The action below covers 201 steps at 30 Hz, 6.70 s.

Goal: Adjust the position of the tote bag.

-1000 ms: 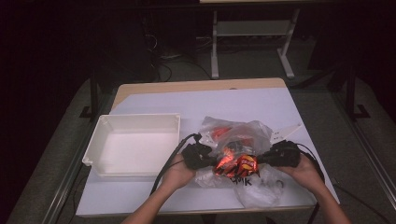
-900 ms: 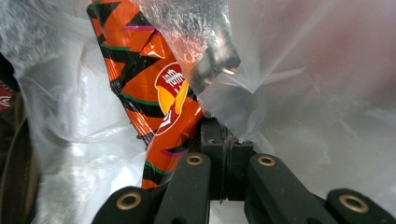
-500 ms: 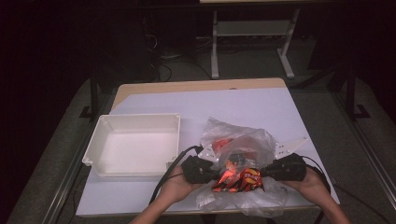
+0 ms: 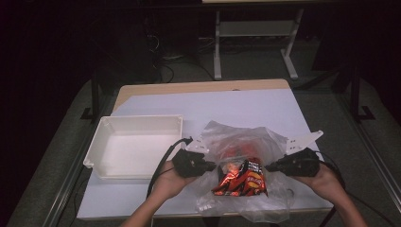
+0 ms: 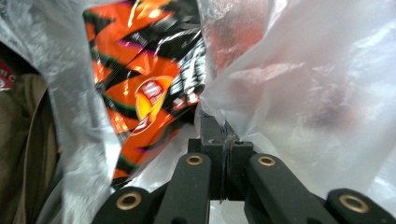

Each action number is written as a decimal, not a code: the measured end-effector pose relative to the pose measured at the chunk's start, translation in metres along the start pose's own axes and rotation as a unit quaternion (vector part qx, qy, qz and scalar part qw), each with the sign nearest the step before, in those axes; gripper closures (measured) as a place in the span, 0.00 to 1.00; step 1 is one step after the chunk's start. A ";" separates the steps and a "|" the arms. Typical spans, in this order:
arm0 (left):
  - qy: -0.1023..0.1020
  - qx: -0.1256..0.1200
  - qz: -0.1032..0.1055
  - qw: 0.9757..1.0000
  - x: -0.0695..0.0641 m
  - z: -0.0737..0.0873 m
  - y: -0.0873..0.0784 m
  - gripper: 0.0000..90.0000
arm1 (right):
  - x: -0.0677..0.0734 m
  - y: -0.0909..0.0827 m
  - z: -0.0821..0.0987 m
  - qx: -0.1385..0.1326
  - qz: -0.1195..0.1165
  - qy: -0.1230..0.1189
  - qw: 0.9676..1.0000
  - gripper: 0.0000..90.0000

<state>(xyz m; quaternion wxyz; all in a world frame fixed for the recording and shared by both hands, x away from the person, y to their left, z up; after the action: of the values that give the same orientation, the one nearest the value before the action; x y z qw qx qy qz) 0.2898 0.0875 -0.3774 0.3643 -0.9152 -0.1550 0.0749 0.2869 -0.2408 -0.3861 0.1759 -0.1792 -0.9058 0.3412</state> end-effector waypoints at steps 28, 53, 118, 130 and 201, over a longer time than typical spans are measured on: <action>-0.073 0.010 -0.086 0.994 0.030 0.000 0.062 1.00 | -0.067 0.026 -0.006 0.039 0.055 0.062 0.996 0.99; -0.064 0.017 -0.063 0.996 0.031 -0.013 0.103 1.00 | -0.106 0.010 0.030 0.035 0.077 0.118 0.989 0.99; 0.001 -0.070 0.063 0.996 -0.017 -0.056 0.032 0.68 | -0.060 -0.038 0.039 -0.045 0.093 0.102 0.989 0.65; 0.024 -0.065 0.114 0.991 -0.035 -0.069 0.038 0.61 | -0.048 -0.052 0.038 -0.059 0.097 0.087 0.990 0.59; 0.066 0.029 0.104 0.992 -0.066 -0.020 0.064 0.76 | 0.006 -0.033 0.070 -0.027 0.027 0.044 0.998 0.49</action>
<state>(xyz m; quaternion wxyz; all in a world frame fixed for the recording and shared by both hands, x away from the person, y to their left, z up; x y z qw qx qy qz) 0.2479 0.0084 -0.4051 0.3906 -0.9182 -0.0327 0.0563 0.2443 -0.3005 -0.4117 0.2016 -0.2235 -0.9009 0.3126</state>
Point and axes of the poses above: each handheld gripper's, and its own axes: y roughly forward along the jaws, z roughly out of its underside, x roughly to its left, the point moved 1 cm from there along y, roughly forward along the jaws, and after that the axes turned 7 degrees about y, right-handed, at the moved point
